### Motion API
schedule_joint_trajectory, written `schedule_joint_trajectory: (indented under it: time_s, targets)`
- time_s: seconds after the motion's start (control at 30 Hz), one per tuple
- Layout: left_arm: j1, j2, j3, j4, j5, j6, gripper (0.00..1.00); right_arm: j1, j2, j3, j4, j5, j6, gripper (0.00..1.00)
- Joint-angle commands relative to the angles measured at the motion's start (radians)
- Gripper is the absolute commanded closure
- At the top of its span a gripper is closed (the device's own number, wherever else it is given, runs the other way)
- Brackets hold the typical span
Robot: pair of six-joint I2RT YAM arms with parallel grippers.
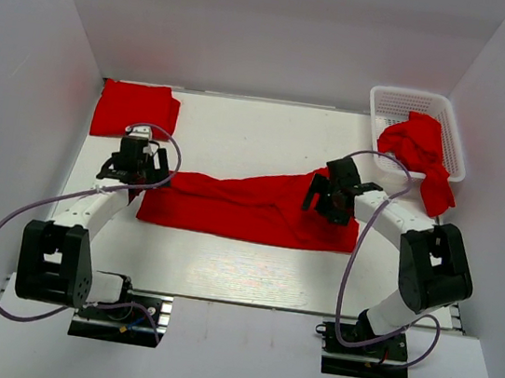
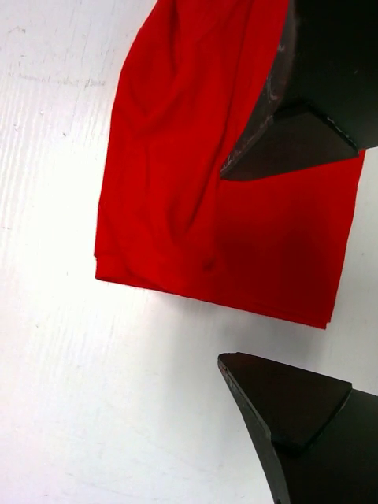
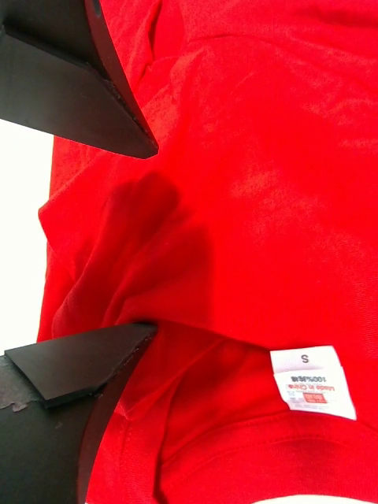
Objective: Fold and stack the t-shirts
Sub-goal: Fold the other side of the tshirt into a rectangle
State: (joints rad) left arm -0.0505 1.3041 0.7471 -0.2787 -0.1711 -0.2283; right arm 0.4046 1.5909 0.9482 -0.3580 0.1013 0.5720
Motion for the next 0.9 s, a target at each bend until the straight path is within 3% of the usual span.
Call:
schedule_joint_trajectory:
  time_s: [0.0, 0.13, 0.3, 0.43, 0.87]
  targets:
    - [0.027, 0.009, 0.032, 0.055, 0.077, 0.139, 0.00, 0.000, 0.004, 0.038, -0.029, 0.009, -0.004, 0.10]
    - [0.037, 0.052, 0.051, 0.041, 0.180, 0.242, 0.03, 0.002, 0.018, 0.053, -0.055, 0.024, -0.006, 0.10]
    - [0.037, 0.084, 0.040, 0.032, 0.232, 0.251, 0.06, 0.002, 0.021, 0.061, -0.073, 0.026, -0.001, 0.10]
    - [0.037, 0.084, 0.020, 0.042, 0.194, 0.262, 0.07, 0.002, 0.032, 0.067, -0.096, 0.031, 0.000, 0.10]
    - [0.046, 0.199, 0.051, 0.064, 0.124, 0.274, 0.30, -0.001, 0.006, 0.058, -0.142, 0.074, 0.014, 0.10]
